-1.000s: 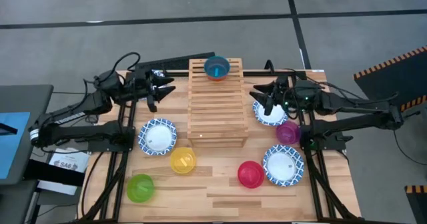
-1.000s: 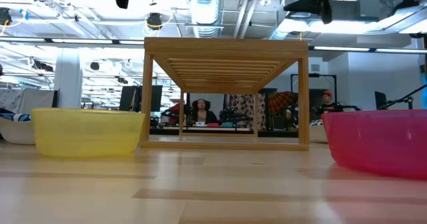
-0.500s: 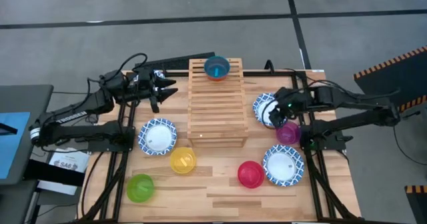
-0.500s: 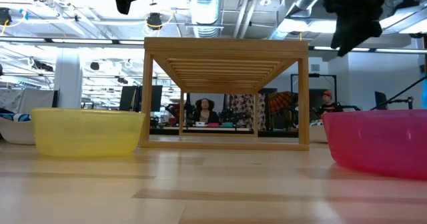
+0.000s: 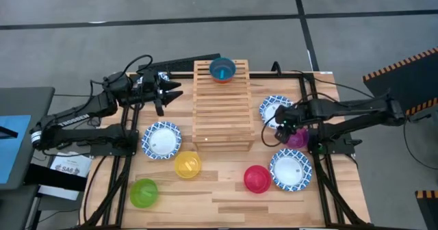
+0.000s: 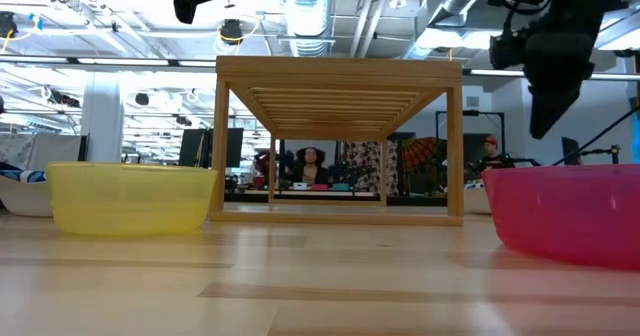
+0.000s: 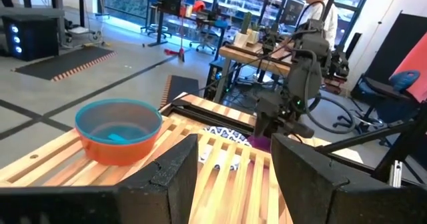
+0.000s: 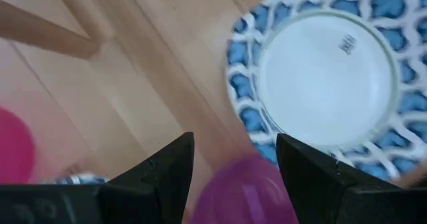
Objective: Place and stack bowls onto a shelf
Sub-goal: Put the blue patterned bowl on the shelf
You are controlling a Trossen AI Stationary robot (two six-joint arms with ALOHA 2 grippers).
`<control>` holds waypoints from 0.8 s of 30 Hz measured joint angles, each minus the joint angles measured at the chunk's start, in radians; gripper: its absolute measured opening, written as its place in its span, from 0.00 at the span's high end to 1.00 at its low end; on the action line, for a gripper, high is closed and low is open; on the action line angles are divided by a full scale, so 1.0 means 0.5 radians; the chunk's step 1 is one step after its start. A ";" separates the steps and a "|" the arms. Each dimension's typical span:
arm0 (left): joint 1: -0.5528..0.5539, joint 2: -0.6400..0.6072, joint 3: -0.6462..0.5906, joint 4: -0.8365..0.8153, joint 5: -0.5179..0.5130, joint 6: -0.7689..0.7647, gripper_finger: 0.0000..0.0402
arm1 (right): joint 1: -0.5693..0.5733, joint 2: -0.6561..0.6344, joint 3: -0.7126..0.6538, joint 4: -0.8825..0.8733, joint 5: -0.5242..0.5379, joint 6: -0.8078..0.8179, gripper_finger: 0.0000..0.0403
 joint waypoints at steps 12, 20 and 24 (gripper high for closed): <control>0.001 0.000 0.001 -0.009 -0.065 0.000 0.57 | -0.082 0.393 -0.079 0.186 -0.068 -0.246 0.41; 0.001 0.000 0.002 -0.009 -0.065 0.000 0.57 | -0.145 0.656 -0.077 0.195 0.059 -0.360 0.41; 0.001 0.000 0.002 -0.009 -0.065 0.000 0.57 | -0.145 0.720 -0.077 0.217 0.154 -0.364 0.41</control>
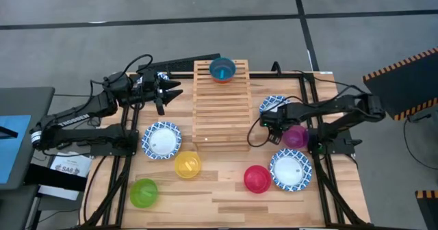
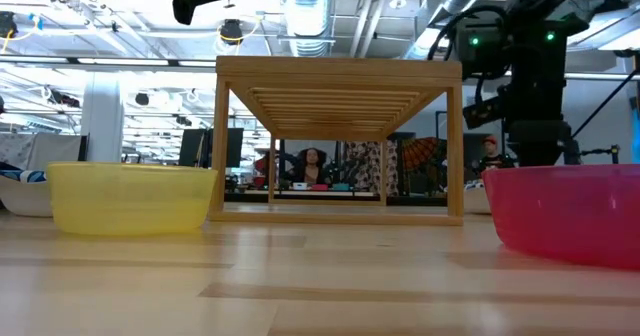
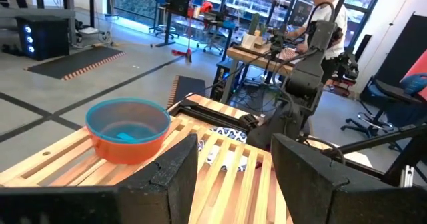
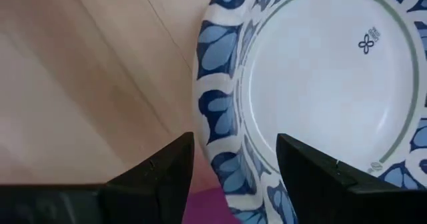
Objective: Place and stack bowls onto a shelf
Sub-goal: Put the blue patterned bowl on the shelf
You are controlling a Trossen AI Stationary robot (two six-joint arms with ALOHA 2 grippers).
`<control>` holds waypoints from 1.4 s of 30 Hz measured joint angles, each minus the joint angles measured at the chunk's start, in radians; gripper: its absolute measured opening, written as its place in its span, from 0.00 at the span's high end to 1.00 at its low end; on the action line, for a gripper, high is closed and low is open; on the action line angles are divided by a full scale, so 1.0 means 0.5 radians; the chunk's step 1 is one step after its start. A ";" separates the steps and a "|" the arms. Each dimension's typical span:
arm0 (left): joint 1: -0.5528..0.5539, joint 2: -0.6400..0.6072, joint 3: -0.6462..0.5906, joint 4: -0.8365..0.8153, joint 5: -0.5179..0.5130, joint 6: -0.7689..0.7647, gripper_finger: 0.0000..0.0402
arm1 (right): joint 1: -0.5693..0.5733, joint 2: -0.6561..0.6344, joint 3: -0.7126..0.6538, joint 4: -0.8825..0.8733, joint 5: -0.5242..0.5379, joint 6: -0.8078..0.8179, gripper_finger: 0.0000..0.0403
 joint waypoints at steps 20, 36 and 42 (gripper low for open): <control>0.000 0.000 0.001 0.000 -0.001 0.000 0.57 | 0.002 -0.130 0.182 -0.368 0.220 0.041 0.93; 0.000 0.000 0.001 0.001 -0.015 -0.029 0.57 | 0.182 -0.134 1.546 -0.593 0.356 -0.513 0.95; 0.000 0.000 0.001 0.001 -0.057 -0.017 0.57 | 0.413 0.298 2.017 -0.530 0.308 -1.236 0.95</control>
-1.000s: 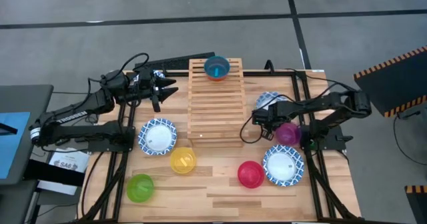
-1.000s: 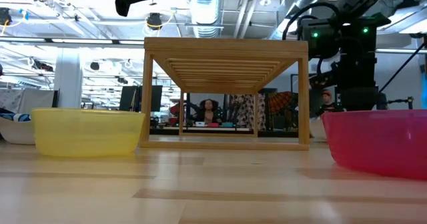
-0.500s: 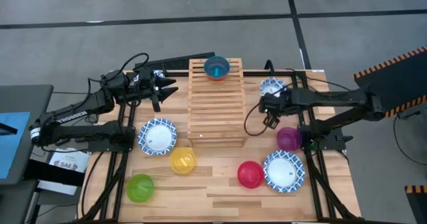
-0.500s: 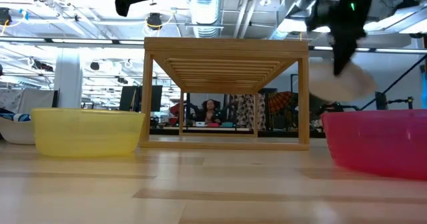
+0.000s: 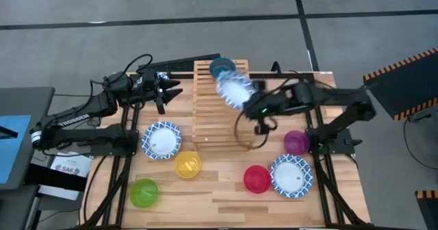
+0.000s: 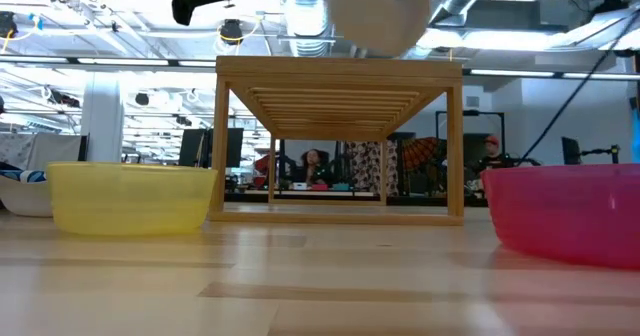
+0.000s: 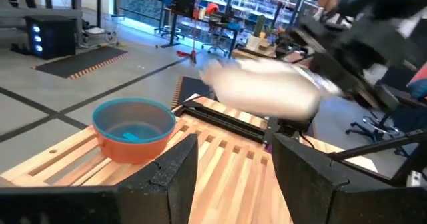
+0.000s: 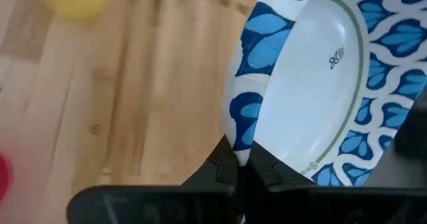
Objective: Place and stack bowls onto a shelf
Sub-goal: Put the blue patterned bowl on the shelf
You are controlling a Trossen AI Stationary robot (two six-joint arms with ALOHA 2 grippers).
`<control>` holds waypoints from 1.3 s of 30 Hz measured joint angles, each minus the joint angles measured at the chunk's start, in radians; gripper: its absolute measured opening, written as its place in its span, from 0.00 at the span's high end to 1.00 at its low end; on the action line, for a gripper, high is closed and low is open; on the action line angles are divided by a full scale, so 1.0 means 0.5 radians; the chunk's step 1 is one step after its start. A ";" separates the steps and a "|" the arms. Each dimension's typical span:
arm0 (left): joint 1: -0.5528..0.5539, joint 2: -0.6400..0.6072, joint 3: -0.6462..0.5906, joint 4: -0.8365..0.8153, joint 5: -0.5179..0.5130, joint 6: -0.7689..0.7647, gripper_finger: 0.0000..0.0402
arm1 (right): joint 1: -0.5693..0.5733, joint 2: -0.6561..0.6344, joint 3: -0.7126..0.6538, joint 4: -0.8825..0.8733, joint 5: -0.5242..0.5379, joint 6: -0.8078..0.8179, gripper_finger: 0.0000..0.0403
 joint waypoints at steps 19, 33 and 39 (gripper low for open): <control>0.000 -0.001 0.000 0.004 -0.011 -0.002 0.57 | 0.081 0.625 0.146 -0.214 0.006 -0.229 0.90; 0.000 -0.001 0.000 0.005 -0.010 -0.067 0.57 | 0.101 0.616 0.143 -0.247 -0.055 -0.195 0.79; 0.000 -0.001 0.000 0.004 -0.010 -0.066 0.57 | 0.101 0.616 0.143 -0.224 -0.068 -0.138 0.57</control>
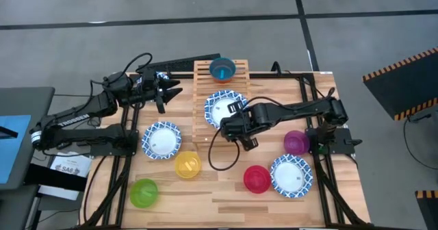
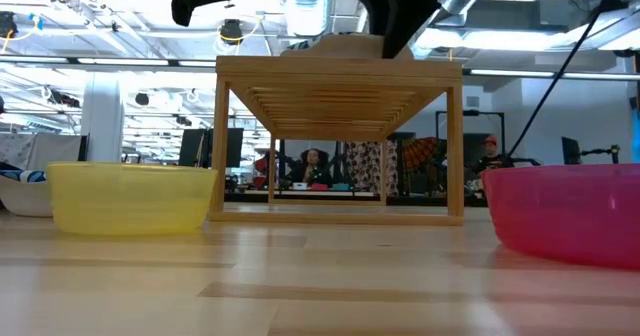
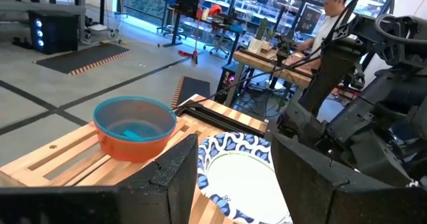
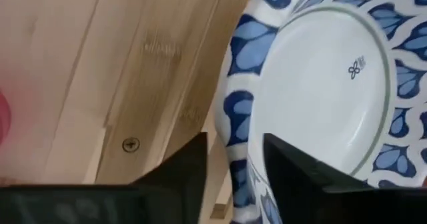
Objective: Place and stack bowls onto a shelf
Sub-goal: Put the blue patterned bowl on the shelf, then stack the violet bowl on top of the blue bowl on the shelf
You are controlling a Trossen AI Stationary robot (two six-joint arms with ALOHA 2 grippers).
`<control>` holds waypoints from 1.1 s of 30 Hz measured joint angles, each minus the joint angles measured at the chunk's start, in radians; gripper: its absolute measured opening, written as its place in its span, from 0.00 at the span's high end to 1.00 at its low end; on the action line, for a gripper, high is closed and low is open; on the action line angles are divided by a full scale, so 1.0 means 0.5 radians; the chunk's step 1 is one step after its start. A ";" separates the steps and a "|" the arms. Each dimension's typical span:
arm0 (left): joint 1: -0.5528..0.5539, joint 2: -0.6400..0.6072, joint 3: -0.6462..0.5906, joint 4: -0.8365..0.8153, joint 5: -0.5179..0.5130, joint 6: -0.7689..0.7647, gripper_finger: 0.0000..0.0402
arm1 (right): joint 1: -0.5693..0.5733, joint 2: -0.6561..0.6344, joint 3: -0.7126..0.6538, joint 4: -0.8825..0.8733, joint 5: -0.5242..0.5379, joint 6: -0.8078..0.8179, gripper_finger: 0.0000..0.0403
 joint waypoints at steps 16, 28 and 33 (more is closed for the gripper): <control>0.000 -0.001 0.000 -0.005 0.034 0.000 0.57 | -0.084 -0.176 0.325 -0.210 -0.365 0.221 0.40; -0.001 -0.002 0.000 -0.005 0.403 0.012 0.57 | -0.255 -1.299 -0.765 0.507 -0.289 1.059 0.40; -0.002 -0.002 0.000 0.006 0.491 -0.024 0.57 | -0.255 -1.671 -1.254 1.181 -0.231 1.282 0.40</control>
